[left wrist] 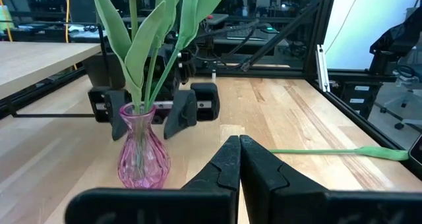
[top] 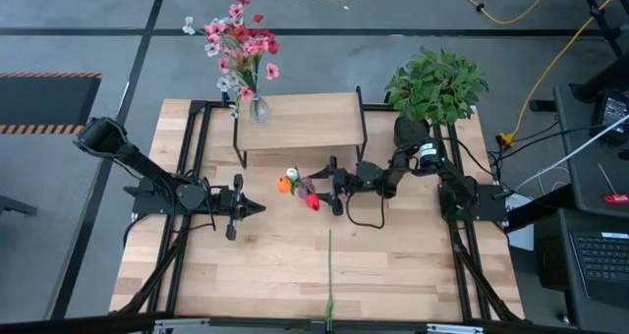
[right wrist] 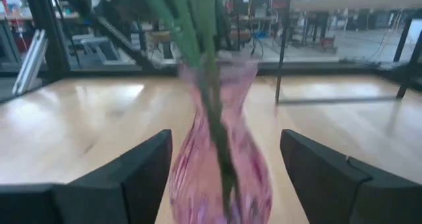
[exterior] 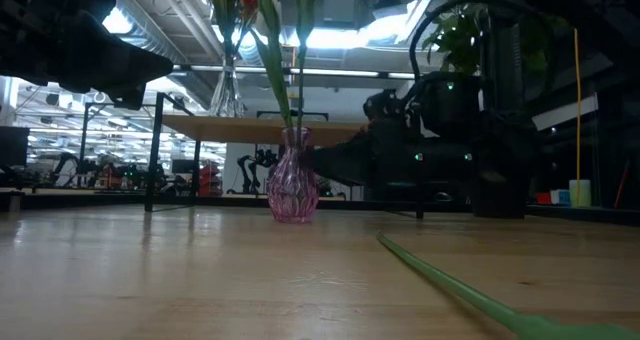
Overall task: Pick and place flowers into a vace then onto a shelf
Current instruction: Put the black flower into the pink vase
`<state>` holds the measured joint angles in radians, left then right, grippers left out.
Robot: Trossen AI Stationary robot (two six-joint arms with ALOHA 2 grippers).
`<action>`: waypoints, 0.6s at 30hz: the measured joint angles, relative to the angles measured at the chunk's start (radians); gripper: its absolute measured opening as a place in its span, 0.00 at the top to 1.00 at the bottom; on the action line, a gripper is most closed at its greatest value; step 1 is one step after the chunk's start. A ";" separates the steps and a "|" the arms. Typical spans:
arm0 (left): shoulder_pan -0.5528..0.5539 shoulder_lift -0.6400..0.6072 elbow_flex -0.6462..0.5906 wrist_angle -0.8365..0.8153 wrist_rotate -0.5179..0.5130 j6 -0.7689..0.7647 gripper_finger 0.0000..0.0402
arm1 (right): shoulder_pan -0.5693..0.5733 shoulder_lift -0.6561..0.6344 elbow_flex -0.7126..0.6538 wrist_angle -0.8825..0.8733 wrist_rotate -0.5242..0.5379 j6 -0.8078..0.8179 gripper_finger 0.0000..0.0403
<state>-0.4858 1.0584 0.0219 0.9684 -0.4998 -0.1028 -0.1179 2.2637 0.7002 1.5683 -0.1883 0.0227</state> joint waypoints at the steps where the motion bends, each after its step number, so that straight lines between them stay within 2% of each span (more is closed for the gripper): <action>1: 0.000 0.000 0.000 0.000 0.000 0.000 1.00 | -0.003 -0.003 0.001 0.007 0.000 0.000 0.30; 6: 0.000 0.000 0.000 -0.001 0.001 0.000 0.99 | -0.019 -0.025 -0.007 0.003 -0.002 0.010 0.30; 10: 0.000 0.000 0.000 -0.003 0.004 0.000 1.00 | -0.030 -0.050 -0.028 0.004 -0.045 0.034 0.30; 18: 0.000 0.000 0.000 -0.005 0.004 -0.007 1.00 | -0.038 -0.146 -0.169 0.002 -0.050 0.069 0.30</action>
<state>-0.4858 1.0584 0.0219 0.9630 -0.4961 -0.1102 -0.1563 2.1179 0.5307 1.5703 -0.2386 0.0917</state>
